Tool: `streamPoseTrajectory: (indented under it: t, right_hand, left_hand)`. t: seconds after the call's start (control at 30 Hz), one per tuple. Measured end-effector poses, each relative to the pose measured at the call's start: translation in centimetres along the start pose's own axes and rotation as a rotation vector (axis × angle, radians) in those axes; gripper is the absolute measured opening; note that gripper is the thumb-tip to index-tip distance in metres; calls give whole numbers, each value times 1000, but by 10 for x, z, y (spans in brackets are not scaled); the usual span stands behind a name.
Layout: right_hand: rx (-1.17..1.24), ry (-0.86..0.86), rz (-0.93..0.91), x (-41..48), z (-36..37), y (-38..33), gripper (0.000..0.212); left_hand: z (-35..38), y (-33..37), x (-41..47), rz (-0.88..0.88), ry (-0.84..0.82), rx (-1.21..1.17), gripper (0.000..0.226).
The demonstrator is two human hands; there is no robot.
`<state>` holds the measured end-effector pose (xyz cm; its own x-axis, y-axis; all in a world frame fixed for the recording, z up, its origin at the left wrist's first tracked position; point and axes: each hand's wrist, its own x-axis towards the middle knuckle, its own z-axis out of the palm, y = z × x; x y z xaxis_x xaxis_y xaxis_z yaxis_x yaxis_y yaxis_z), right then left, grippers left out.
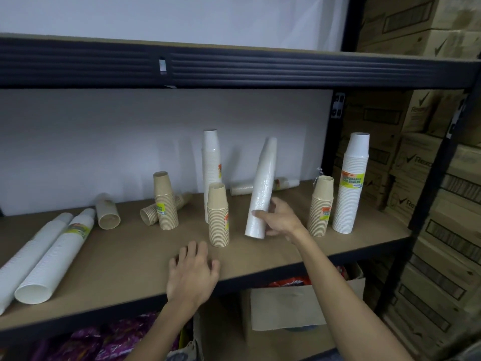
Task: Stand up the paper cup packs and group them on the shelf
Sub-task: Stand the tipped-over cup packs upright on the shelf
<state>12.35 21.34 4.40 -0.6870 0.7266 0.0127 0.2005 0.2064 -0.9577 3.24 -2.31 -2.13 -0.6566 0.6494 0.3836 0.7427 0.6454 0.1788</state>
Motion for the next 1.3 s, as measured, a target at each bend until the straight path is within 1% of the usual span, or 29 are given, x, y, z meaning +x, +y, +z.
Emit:
streamPoseTrajectory:
  t: [0.07,0.1,0.2,0.27,0.4,0.53,0.6,0.67,0.73,0.77,0.83,0.93,1.0,1.07,1.1,1.13,1.17,1.2,1.23,1.27,1.3]
  right_hand:
    - [-58,89,-140,5,8,3,63]
    - [-82,98,-187,5,14,5,67]
    - [-113,78,-285,4,30,11,70]
    - [-100,75,-288,9,34,11,69]
    - [-84,64,-276,14,36,9,66]
    - [-72,-27,-203,20,25,21,67]
    - [-1,78,-140,21,14,26,64]
    - [0,227,-89,26,1,30,53]
    - [-85,300,-32,37,-8,31,53]
    - [-133,296,0,42,-11,29,55]
    - [-238,258,37,54,-11,23,58]
    - [-411,151,83,79,-10,18,56]
    - [-511,147,85,98,-10,17,54]
    - [-547,188,92,114,-12,16,52]
    - [-564,176,109,122,-11,17,52]
    - [-567,169,87,134,-12,22,54]
    - [-554,183,79,146,-13,28,60]
    - [-521,193,98,180,-15,49,71]
    - [-457,230,88,233,-17,86,81]
    - [-429,212,93,278,-21,121,86]
    - [-398,243,104,296,-20,132,89]
  left_hand:
    - [-1,0,-1,-3,0,6,22]
    - [-1,0,0,-6,-1,7,22]
    - [-1,1,0,-12,-7,2,23]
    - [-1,1,0,-10,-8,-2,23]
    - [-3,1,-2,1,-3,-22,20]
    - [-4,2,-3,2,-8,-24,17]
    - [-4,3,-2,-2,-2,-8,17]
    - [-4,4,-2,-9,2,2,17]
    - [-4,4,-2,-17,-7,10,18]
    - [-4,4,-3,-21,-11,17,18]
    - [-3,4,-2,-26,-11,27,18]
    - [-3,4,-1,-30,-24,25,18]
    - [-3,5,0,-42,-20,19,16]
    - [-3,6,2,-52,-17,24,14]
    - [-3,7,3,-57,-18,24,15]
    - [-2,7,4,-63,-14,25,18]
    - [-1,6,4,-64,-2,29,22]
    - [-1,6,5,-61,12,33,25]
    - [0,5,5,-58,20,35,27]
    - [1,5,5,-55,24,38,28]
    - [2,4,5,-52,23,40,28]
